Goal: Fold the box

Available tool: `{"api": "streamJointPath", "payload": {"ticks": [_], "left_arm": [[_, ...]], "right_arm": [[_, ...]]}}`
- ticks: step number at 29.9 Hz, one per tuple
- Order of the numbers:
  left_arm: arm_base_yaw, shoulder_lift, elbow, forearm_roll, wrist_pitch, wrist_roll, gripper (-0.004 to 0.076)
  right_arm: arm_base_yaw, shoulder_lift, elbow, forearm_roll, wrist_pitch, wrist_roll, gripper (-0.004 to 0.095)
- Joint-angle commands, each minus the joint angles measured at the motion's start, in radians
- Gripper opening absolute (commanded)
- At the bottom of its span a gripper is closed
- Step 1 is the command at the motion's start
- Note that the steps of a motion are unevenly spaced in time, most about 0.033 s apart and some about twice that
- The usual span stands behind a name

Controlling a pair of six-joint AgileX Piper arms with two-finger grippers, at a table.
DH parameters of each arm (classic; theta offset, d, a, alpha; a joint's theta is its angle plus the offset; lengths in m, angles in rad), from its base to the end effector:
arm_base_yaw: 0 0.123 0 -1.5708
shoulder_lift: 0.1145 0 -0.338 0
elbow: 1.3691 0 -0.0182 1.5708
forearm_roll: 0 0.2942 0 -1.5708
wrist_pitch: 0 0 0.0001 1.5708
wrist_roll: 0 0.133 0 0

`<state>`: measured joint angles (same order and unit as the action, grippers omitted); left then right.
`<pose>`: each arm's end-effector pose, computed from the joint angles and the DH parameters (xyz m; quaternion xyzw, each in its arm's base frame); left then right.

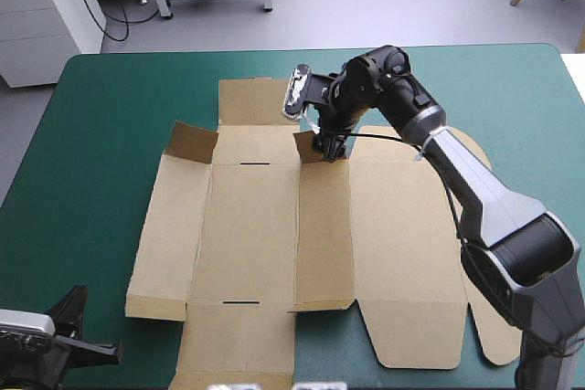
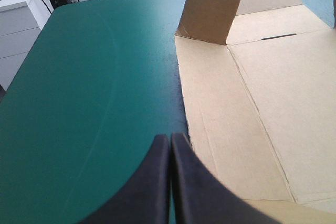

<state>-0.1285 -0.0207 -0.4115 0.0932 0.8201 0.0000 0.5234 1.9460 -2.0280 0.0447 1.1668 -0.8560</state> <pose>0.0375 0.0043 0.2774 0.0570 0.8022 0.0081 0.5943 0.4459 0.2636 0.3771 -0.6082 0.7415 -0.0249 0.2824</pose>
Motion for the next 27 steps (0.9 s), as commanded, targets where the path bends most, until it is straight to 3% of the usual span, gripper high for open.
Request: {"api": "streamJointPath", "payload": {"ticks": [1,3,6,12,15,19,21,23,27], "left_arm": [[-0.009,-0.009,-0.019,0.008,-0.078,-0.011,-0.0010],[-0.009,-0.009,-0.016,0.016,-0.081,-0.011,-0.0010],[-0.009,-0.009,-0.016,0.021,-0.084,-0.011,-0.0010],[-0.009,-0.009,-0.016,0.020,-0.084,-0.011,0.0001],[-0.009,-0.009,-0.016,0.020,-0.084,-0.020,0.0122],[-0.009,-0.009,-0.016,0.026,-0.084,-0.036,0.0482],[-0.009,-0.009,-0.016,0.059,-0.082,-0.081,0.0615],[-0.009,-0.009,-0.016,0.061,-0.080,-0.104,0.0676],[-0.009,0.035,-0.018,0.058,-0.074,-0.153,0.0651]], "right_arm": [[0.001,-0.074,-0.039,-0.060,0.014,0.153,0.0600],[0.001,-0.076,-0.039,-0.095,0.014,0.304,0.0383],[0.001,-0.077,-0.039,-0.138,0.023,0.390,-0.0021],[0.001,-0.077,-0.039,-0.149,0.025,0.508,-0.0004],[0.001,-0.078,-0.039,-0.149,0.032,0.545,-0.0004],[0.001,-0.085,-0.039,-0.159,0.034,0.612,-0.0004],[0.001,-0.099,-0.039,-0.181,0.033,0.631,-0.0004],[0.001,-0.123,-0.039,-0.215,0.021,0.636,-0.0004],[0.001,-0.190,-0.037,-0.279,0.037,0.689,-0.0004]]}}
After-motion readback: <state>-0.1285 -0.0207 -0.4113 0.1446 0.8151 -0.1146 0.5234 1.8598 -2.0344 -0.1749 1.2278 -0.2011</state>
